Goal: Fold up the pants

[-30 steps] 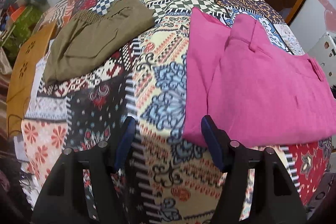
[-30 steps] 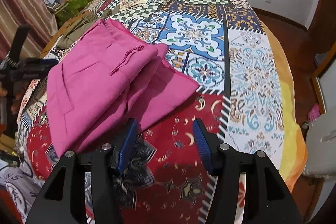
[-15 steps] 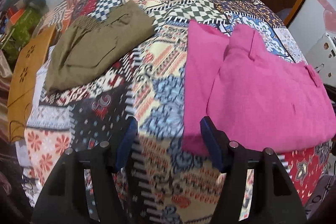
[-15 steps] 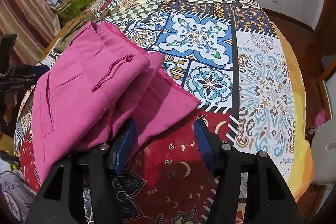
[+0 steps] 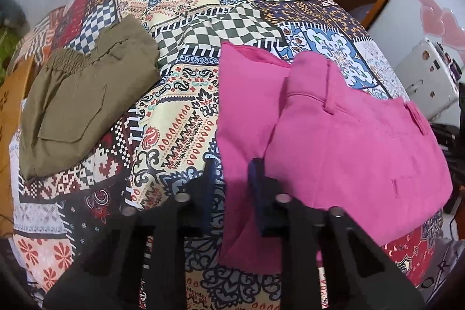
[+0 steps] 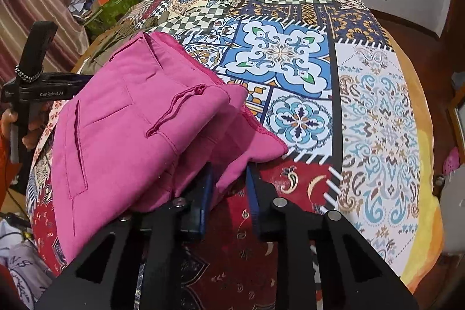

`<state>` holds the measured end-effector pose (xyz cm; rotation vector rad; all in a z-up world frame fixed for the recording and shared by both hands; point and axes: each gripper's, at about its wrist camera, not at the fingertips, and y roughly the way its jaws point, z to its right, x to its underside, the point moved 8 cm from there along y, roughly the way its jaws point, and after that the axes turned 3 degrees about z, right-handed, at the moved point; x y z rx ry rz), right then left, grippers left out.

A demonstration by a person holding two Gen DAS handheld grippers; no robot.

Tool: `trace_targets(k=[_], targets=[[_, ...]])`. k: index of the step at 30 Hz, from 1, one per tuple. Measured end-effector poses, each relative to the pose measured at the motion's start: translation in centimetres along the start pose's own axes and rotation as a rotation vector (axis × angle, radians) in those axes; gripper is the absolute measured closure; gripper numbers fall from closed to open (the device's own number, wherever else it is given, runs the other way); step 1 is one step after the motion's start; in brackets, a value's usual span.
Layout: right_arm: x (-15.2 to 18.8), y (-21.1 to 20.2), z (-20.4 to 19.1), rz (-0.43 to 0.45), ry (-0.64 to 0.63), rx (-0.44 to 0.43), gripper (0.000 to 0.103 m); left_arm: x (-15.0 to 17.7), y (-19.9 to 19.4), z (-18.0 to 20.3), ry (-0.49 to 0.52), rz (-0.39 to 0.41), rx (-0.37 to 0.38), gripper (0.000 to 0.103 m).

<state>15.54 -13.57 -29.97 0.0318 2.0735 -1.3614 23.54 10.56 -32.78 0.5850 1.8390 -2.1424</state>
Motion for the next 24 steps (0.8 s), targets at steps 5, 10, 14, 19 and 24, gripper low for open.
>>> trace_targets(k=[5, 10, 14, 19, 24], targets=[[-1.1, 0.9, 0.5, -0.004, -0.01, 0.009, 0.089, 1.0, -0.8, -0.1, -0.005, 0.013, -0.005, 0.097], [-2.8, 2.2, 0.7, -0.017, -0.048, 0.013, 0.091, 3.0, -2.2, -1.5, -0.083, 0.036, 0.0, 0.099], [-4.1, 3.1, 0.5, -0.021, -0.082, 0.008, 0.092, 4.4, -3.2, -1.9, -0.122, 0.042, -0.013, 0.1], [-5.6, 4.2, 0.0, -0.015, -0.108, -0.006, 0.092, 5.2, -3.7, -2.2, -0.144, 0.045, -0.04, 0.099], [-6.4, 4.1, 0.2, -0.022, -0.062, -0.016, 0.092, 4.9, -4.0, -2.7, -0.154, 0.026, -0.071, 0.099]])
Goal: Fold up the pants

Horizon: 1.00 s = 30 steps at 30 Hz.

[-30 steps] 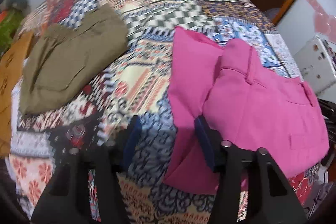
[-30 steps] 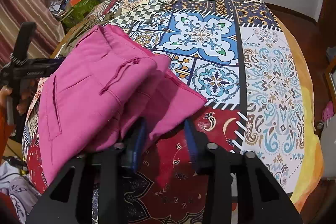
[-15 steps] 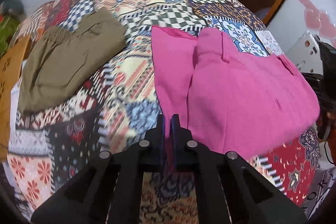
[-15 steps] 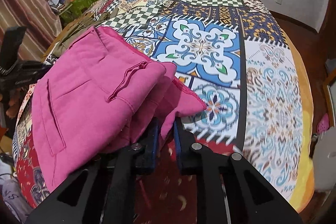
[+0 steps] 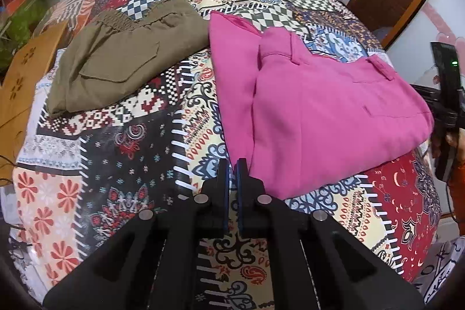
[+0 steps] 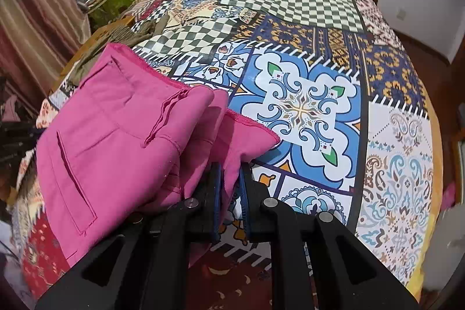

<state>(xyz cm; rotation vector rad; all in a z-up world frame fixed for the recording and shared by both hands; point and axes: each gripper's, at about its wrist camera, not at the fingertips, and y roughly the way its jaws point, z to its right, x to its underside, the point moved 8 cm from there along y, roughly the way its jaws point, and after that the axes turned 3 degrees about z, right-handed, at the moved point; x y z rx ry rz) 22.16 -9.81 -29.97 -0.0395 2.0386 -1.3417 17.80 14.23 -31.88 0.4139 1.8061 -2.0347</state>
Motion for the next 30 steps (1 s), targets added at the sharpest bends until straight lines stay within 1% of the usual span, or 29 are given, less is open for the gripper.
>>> trace_targets(k=[3, 5, 7, 9, 11, 12, 14, 15, 18, 19, 21, 26, 30], targets=[[0.0, -1.2, 0.1, 0.015, 0.001, 0.013, 0.091, -0.5, -0.7, -0.4, 0.012, 0.013, -0.05, 0.099], [0.1, -2.0, 0.2, 0.018, 0.002, 0.024, 0.088, -0.9, -1.4, -0.6, 0.008, 0.031, -0.057, 0.099], [0.2, -2.9, 0.2, 0.031, -0.005, 0.041, 0.079, -1.5, -2.4, -0.7, 0.002, 0.06, -0.072, 0.098], [0.2, -4.1, 0.2, 0.052, -0.021, 0.06, 0.075, -2.2, -3.1, -0.8, 0.0, 0.084, -0.077, 0.096], [0.1, -4.9, 0.1, 0.069, -0.029, 0.072, 0.075, -2.9, -3.4, -0.5, -0.004, 0.101, -0.068, 0.094], [0.0, -5.4, 0.0, 0.079, -0.029, 0.073, 0.075, -3.2, -3.5, -0.3, -0.004, 0.106, -0.061, 0.09], [-0.2, -6.3, -0.2, 0.101, -0.022, 0.073, 0.075, -3.8, -3.4, 0.3, 0.0, 0.113, -0.042, 0.086], [-0.4, -6.8, -0.4, 0.114, -0.017, 0.067, 0.073, -4.1, -3.2, 0.7, 0.003, 0.114, -0.033, 0.084], [-0.7, -7.8, -1.3, 0.146, -0.01, 0.046, 0.063, -4.9, -2.3, 1.8, 0.018, 0.11, -0.007, 0.08], [-0.7, -8.0, -1.7, 0.152, -0.014, 0.041, 0.061, -5.0, -2.0, 2.0, 0.021, 0.108, -0.005, 0.078], [-0.6, -8.1, -2.5, 0.15, -0.025, 0.032, 0.061, -5.3, -1.1, 2.5, 0.024, 0.1, -0.006, 0.07], [0.6, -7.2, -3.6, 0.115, -0.053, 0.032, 0.061, -4.8, 1.2, 3.1, 0.036, 0.047, -0.016, 0.069], [2.1, -5.5, -3.8, 0.059, -0.046, 0.019, 0.061, -4.3, 1.9, 3.1, 0.032, 0.033, 0.008, 0.068]])
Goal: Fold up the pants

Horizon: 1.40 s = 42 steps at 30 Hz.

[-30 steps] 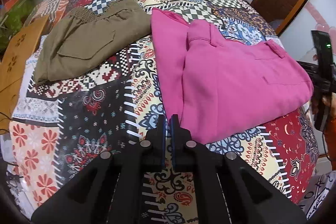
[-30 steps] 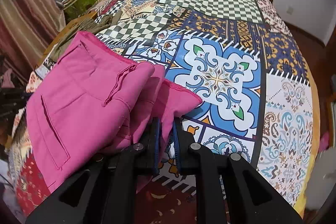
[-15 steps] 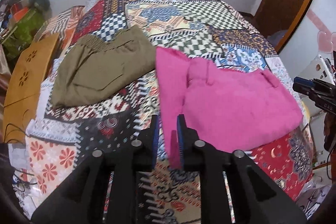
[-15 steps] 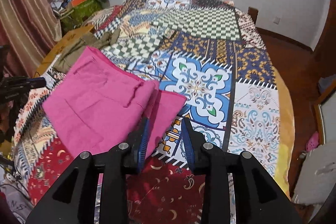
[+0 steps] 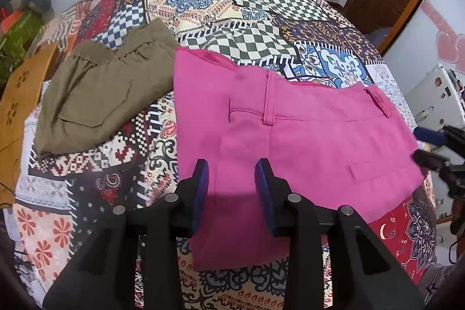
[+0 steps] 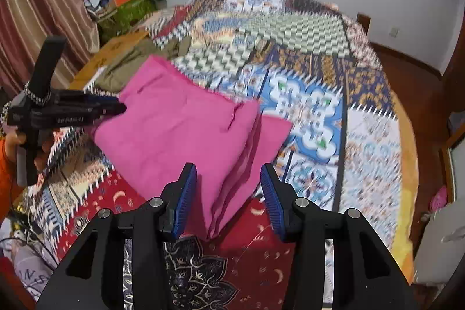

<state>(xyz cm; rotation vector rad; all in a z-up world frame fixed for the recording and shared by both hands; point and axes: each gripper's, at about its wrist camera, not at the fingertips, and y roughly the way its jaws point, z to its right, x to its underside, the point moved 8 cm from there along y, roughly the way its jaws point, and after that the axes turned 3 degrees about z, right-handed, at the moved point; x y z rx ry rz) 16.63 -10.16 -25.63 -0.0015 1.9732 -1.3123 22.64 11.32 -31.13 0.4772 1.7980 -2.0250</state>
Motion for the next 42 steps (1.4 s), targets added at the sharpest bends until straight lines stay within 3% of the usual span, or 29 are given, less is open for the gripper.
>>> trace_targets(k=[8, 16, 20, 28, 39, 42], targets=[[1.0, 1.1, -0.1, -0.014, -0.005, -0.02, 0.061, 1.3, 0.3, 0.0, -0.004, -0.01, 0.028, 0.071], [1.1, 1.5, -0.4, 0.0, -0.044, -0.027, 0.061, 3.4, -0.9, 0.3, 0.013, 0.005, -0.039, 0.07], [0.7, 2.3, -0.2, 0.003, -0.041, -0.041, 0.069, 3.9, -1.1, 0.3, -0.013, -0.001, -0.05, 0.071], [-0.3, 3.9, 0.4, -0.005, -0.069, -0.026, 0.081, 3.2, -1.4, 0.4, 0.007, -0.013, -0.029, 0.071], [-2.3, 6.0, 1.7, -0.017, -0.06, -0.006, 0.083, 2.5, -1.1, 0.0, -0.03, -0.016, 0.027, 0.07], [-2.8, 5.9, 2.0, -0.027, -0.041, -0.022, 0.082, 1.4, -1.4, -0.3, -0.016, -0.01, 0.003, 0.07]])
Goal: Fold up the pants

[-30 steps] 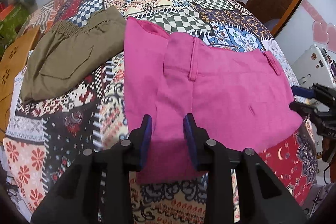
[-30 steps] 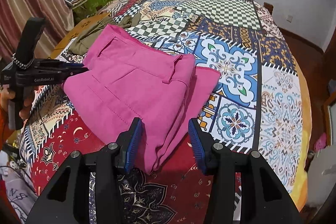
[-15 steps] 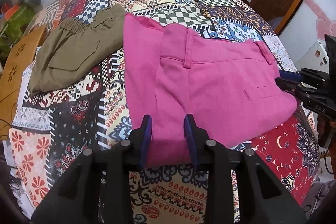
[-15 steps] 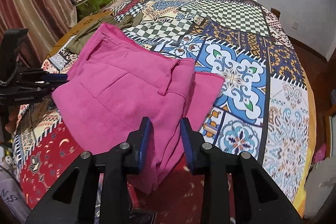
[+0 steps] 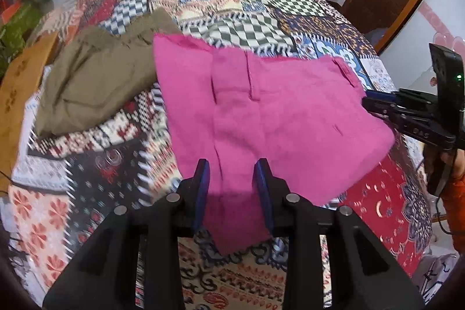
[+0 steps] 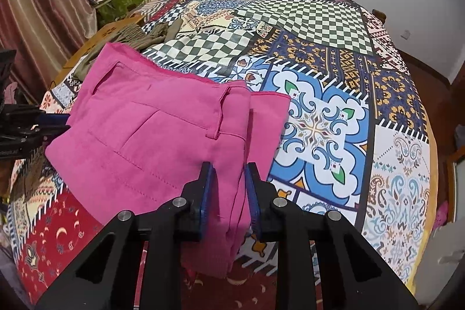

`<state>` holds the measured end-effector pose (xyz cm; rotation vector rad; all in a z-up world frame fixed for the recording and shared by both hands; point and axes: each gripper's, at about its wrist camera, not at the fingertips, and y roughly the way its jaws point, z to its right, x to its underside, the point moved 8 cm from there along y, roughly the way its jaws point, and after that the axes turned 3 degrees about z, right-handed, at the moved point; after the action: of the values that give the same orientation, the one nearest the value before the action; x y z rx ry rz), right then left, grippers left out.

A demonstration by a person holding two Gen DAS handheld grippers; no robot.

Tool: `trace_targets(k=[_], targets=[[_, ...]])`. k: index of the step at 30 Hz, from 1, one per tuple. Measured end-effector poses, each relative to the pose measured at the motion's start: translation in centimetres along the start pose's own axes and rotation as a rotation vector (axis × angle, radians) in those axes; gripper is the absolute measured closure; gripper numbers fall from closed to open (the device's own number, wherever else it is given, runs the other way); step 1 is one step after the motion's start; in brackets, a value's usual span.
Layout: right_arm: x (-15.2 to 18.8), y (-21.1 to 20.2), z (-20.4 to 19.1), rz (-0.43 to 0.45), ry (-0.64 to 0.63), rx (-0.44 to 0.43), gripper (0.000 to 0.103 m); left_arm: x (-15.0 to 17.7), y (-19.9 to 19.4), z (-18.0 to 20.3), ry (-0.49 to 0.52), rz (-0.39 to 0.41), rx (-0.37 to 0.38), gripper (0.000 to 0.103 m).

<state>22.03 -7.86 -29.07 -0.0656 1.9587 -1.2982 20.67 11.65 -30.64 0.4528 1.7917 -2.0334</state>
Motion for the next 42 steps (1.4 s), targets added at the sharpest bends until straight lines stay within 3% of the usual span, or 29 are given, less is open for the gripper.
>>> trace_targets(k=[4, 7, 21, 25, 30, 36, 42], targets=[[-0.9, -0.9, 0.8, 0.019, 0.039, -0.023, 0.082, -2.9, -0.6, -0.1, 0.013, 0.059, 0.005, 0.067], [-1.7, -1.0, 1.5, 0.03, 0.069, -0.032, 0.08, -4.7, -0.1, 0.0, 0.009, 0.082, 0.012, 0.059], [-3.4, 1.6, 1.7, 0.01, 0.07, -0.066, 0.076, -6.4, 4.8, -0.4, 0.019, 0.033, 0.014, 0.059], [-3.5, 1.7, 1.4, 0.014, 0.071, -0.089, 0.076, -6.4, 5.0, -0.3, 0.03, 0.042, 0.011, 0.068], [-3.5, 2.3, 1.1, 0.011, 0.064, -0.096, 0.079, -7.2, 4.1, 1.3, 0.139, 0.095, -0.047, 0.085], [-3.8, 1.9, 0.5, 0.045, 0.016, -0.079, 0.093, -8.7, 1.6, 2.4, 0.199, 0.19, -0.056, 0.088], [-4.7, 1.0, 0.8, 0.098, 0.005, -0.051, 0.095, -10.2, 1.7, 2.0, 0.178, 0.201, -0.038, 0.088]])
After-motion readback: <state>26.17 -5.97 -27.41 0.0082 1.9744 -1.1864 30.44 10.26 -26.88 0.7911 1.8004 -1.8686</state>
